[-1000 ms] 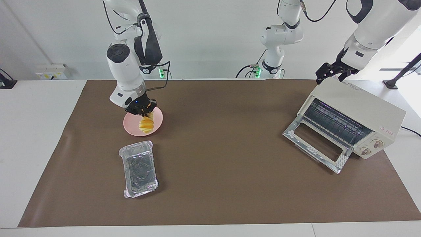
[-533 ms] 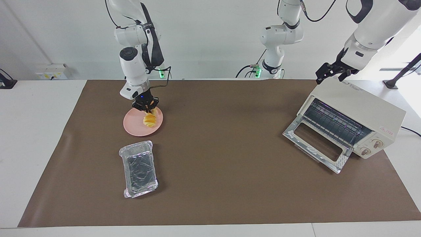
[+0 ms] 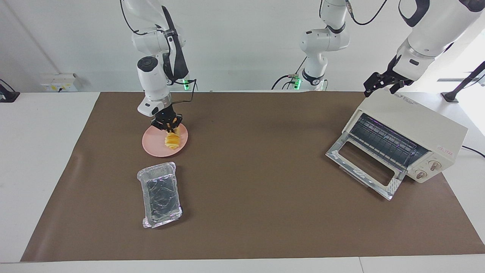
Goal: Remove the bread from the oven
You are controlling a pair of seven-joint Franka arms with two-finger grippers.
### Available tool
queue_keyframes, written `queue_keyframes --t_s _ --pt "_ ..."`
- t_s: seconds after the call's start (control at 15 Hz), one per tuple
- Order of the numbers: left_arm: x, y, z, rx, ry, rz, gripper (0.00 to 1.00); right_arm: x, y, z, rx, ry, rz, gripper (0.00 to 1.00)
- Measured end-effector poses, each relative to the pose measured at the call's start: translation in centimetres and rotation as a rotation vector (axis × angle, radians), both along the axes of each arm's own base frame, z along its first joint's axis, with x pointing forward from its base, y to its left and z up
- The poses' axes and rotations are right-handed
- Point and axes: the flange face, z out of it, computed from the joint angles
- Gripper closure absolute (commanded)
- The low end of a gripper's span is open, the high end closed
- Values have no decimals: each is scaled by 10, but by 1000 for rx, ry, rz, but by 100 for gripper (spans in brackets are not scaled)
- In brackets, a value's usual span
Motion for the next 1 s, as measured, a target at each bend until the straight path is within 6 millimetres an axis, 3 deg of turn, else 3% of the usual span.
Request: queue_keyframes --t_s 0.27,0.47,0.87,1.0 --pt "0 0 0 0 0 0 0 45 0 93 -8 54 -16 0" --pt "0 0 0 0 0 0 0 65 -11 153 -2 32 -27 0" --pt "0 0 0 0 0 0 0 83 -55 251 4 134 -25 0" --pt "0 0 0 0 0 0 0 82 -75 267 6 153 -32 0"
